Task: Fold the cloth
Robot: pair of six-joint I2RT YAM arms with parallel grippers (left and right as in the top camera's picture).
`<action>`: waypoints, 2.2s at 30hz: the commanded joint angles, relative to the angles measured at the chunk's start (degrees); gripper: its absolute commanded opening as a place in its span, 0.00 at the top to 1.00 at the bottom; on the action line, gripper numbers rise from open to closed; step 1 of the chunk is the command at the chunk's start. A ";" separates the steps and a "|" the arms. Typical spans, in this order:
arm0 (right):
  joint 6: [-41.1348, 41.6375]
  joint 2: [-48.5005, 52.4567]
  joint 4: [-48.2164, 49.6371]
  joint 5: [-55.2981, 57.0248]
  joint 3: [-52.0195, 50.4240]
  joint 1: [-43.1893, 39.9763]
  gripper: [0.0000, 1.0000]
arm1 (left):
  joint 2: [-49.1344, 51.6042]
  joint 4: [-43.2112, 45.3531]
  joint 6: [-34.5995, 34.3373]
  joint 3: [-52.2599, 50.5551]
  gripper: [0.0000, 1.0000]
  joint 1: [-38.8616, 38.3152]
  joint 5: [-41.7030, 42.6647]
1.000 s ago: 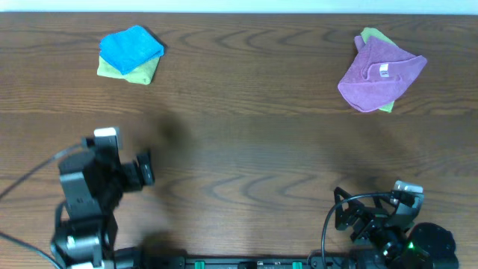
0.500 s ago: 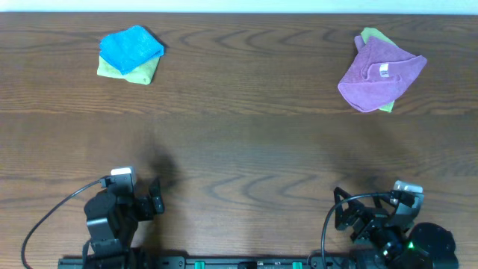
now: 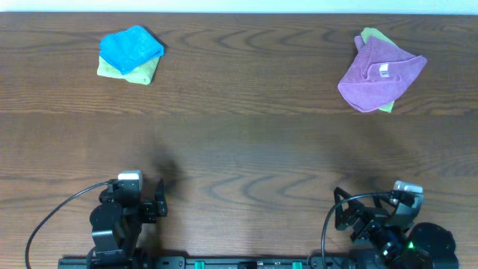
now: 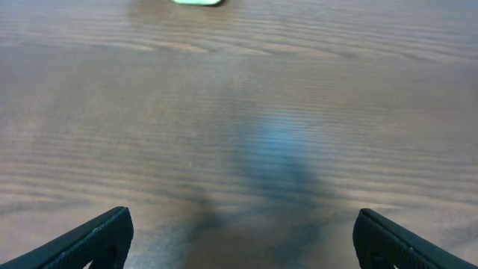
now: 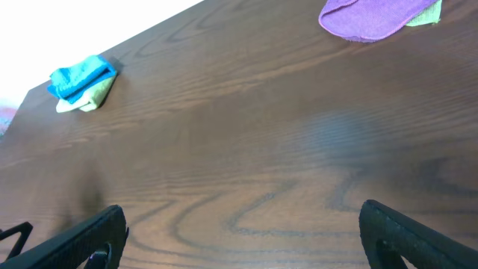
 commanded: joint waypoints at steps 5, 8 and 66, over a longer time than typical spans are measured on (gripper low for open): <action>0.63 -0.15 0.00 0.39 0.07 -0.48 0.01 | -0.63 0.00 3.23 -0.39 0.04 -2.08 -1.07; 0.63 -0.15 0.00 0.39 0.07 -0.48 0.01 | -0.63 -0.02 3.23 -0.39 0.05 -2.05 -1.07; -19.12 -9.75 16.79 10.23 -30.05 -0.59 0.01 | -0.61 -0.02 3.23 -0.39 0.05 -2.05 -1.09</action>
